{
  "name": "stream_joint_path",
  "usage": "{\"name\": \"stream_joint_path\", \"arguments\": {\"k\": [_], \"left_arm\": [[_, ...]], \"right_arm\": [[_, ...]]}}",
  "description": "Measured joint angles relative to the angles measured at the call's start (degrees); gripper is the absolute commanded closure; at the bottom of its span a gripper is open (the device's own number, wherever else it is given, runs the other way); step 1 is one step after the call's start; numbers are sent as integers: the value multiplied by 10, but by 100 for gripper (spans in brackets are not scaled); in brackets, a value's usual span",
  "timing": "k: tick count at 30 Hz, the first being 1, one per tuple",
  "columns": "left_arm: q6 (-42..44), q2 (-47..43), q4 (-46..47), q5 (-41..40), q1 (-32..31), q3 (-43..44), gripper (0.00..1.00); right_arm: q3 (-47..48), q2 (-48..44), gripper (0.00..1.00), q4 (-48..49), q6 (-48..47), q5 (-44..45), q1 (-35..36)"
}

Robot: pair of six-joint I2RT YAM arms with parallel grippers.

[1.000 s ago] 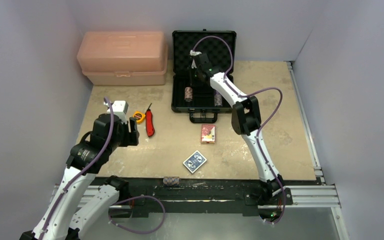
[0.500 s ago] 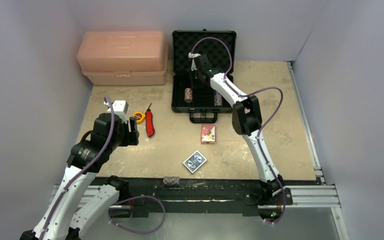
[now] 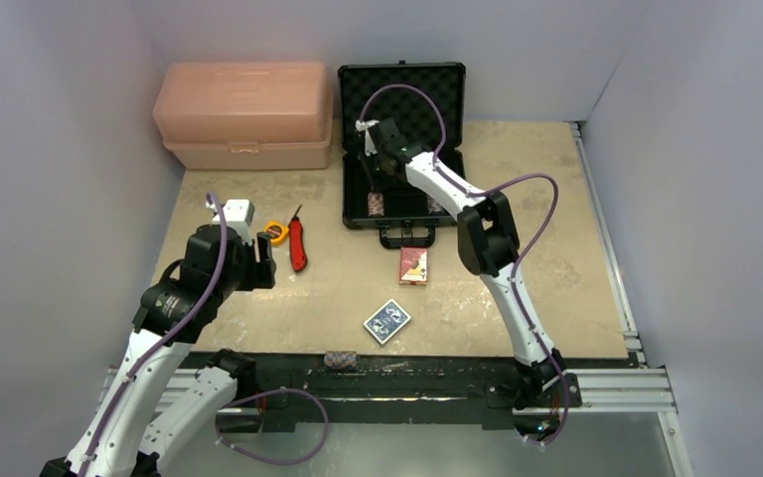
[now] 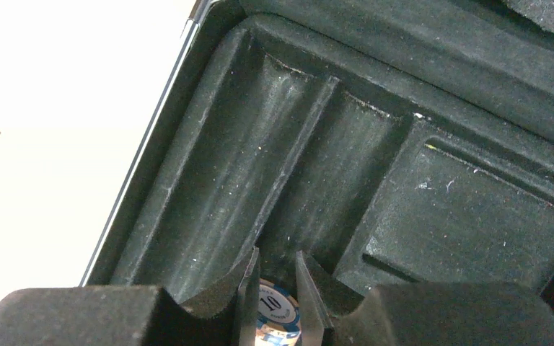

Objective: Pack up texas hold em set

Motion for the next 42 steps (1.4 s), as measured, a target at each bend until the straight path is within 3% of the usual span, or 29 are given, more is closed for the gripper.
{"name": "stream_joint_path", "arguments": {"k": [5,11,16,21,29,35,42], "left_arm": [[0,1,0,0,0,0,35],[-1,9,-1,5,0,0,27],[-34,13,-18,17,-21,-2,21],[-92,17,-49,26,-90,-7,19],[-203,41,-87,-4,-212,-26,18],[-300,110,-99,-42,-352,-40,15],[-397,201,-64,-63,-459,-70,10]], "right_arm": [[-22,-17,59,-9,-1,10,7],[-23,-21,23,-14,13,21,10],[-64,-72,8,-28,24,49,19],[-172,-196,1,0,39,81,17],[-334,-373,1,83,73,105,16],[-390,-421,1,99,79,105,16],[-421,-439,1,104,78,114,16]]}}
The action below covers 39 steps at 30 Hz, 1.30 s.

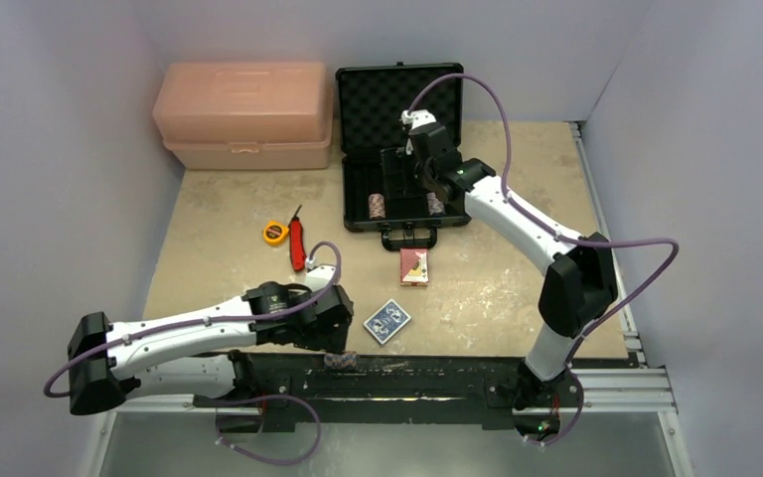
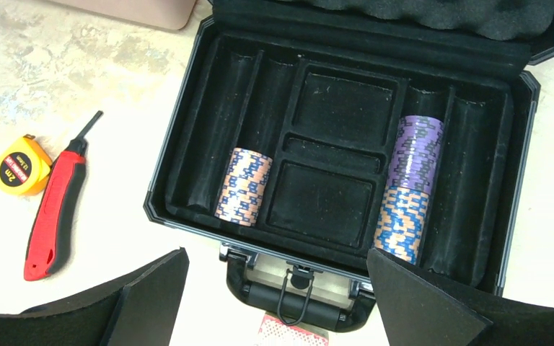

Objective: Pack up texas hold em set

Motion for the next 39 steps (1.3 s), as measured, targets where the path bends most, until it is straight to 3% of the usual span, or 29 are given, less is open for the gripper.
{"name": "stream_joint_path", "arguments": {"k": [9,24,36,39], "left_arm": [[-78,62,71,-5,-44,-13,6],[-118,152,135,31,-56,-47,10],[-140,174,155,37,-56,-56,30],[-148,174,162,38,-56,-61,43]], "right_arm": [[-16,-26,1,7,0,15,0],[-28,-46,1,15,0,37,0],[-36,-46,1,20,0,39,0],[-37,-46,1,21,0,40,0]]}}
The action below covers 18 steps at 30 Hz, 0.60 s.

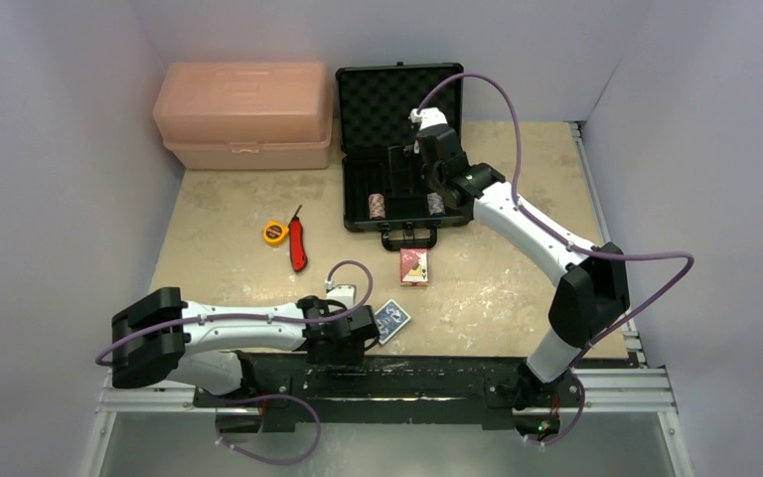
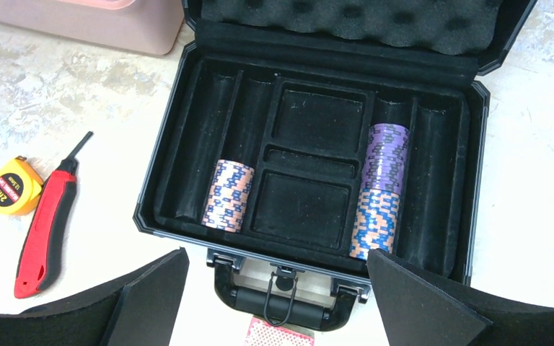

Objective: Pack up texas hold em set

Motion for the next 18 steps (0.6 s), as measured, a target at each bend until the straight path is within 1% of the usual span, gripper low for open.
{"name": "stream_joint_path", "arguments": {"k": [7,11,12,13,18], "left_arm": [[-4,-4,1,-1,0,-2,79],[13,-20,-12,-8,0,-3,92],[20,-26,-20,-14,0,-2,98],[24,-31,-30,-19,0,2,100],[46,-54,-102,-62,0,49,100]], "right_arm": [[0,0,1,2,0,0,0],[-3,0,1,6,0,0,0],[-6,-1,1,8,0,0,0],[-8,-1,1,8,0,0,0],[-11,-2,1,8,0,3,0]]}}
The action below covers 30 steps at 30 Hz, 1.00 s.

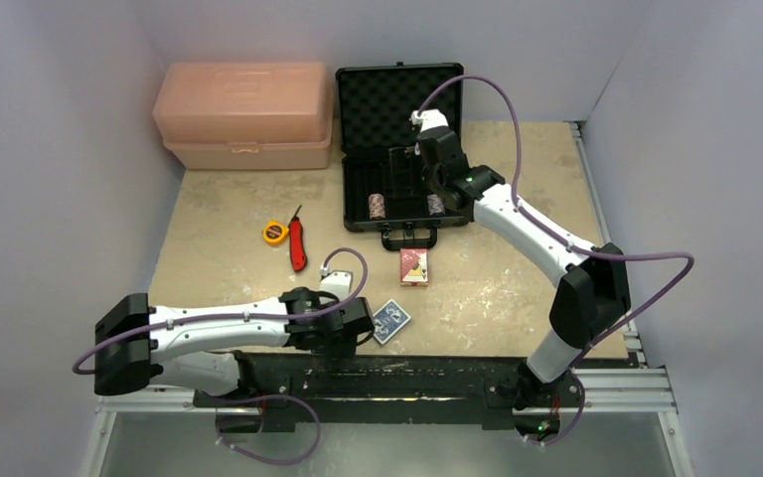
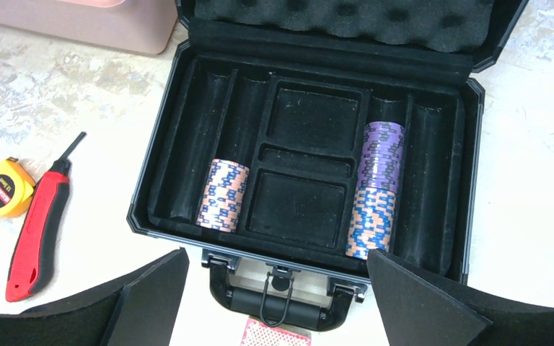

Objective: Pack up texas hold em set

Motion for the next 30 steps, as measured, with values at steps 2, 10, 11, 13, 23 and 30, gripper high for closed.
{"name": "stream_joint_path", "arguments": {"k": [2,10,11,13,23,30], "left_arm": [[11,-6,-17,-16,0,21,100],[75,-7,-54,-61,49,91,100],[87,-7,-53,-62,65,98,100],[112,-10,-49,-64,94,112,100],[214,5,-4,-44,214,217,100],[224,60,54,25,298,271,100]], "right_arm": [[-2,-2,1,2,0,6,0],[-5,-7,1,6,-1,28,-1],[-5,-7,1,7,-1,31,-2],[-7,-7,1,7,-1,40,-4],[-23,-24,1,11,7,76,-13],[-27,-43,1,12,21,89,-31]]}}
